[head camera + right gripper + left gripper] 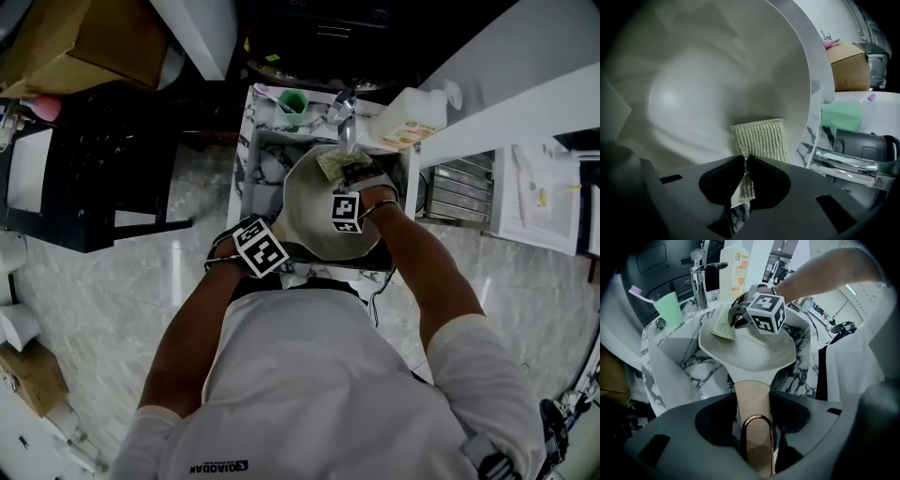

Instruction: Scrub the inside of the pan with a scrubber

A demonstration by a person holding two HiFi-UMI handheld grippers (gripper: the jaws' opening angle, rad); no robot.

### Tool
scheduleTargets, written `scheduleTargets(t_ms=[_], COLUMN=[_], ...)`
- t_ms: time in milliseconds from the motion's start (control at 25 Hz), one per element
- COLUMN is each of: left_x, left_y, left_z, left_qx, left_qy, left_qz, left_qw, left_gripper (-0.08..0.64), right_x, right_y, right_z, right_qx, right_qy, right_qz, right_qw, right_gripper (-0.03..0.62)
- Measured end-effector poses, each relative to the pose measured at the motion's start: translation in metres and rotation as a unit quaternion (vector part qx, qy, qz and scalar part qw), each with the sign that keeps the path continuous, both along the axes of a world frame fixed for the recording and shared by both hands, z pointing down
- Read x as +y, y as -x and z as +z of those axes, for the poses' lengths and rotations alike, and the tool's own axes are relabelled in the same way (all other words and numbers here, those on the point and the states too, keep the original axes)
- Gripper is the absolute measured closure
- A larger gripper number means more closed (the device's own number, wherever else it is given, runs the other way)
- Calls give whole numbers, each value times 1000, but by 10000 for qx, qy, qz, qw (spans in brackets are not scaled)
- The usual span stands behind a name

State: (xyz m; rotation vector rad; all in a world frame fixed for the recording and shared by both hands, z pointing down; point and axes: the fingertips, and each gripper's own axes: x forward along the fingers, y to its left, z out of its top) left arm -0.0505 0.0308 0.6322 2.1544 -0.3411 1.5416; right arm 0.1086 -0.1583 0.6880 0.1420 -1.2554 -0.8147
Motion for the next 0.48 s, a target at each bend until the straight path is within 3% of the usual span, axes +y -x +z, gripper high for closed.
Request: scheduleTargets(t_ms=[480], left_x=[-2], left_y=[2], left_z=[2], left_qx=[-31], left_qy=[-45], left_qz=[7], left_qw=[10000], left_gripper=[334], right_x=[-20], right_y=[-5], right_z=[13], right_qx=[263], right_qy=[86], right_qz=[75], right_qw=[9996], right_gripper=[529])
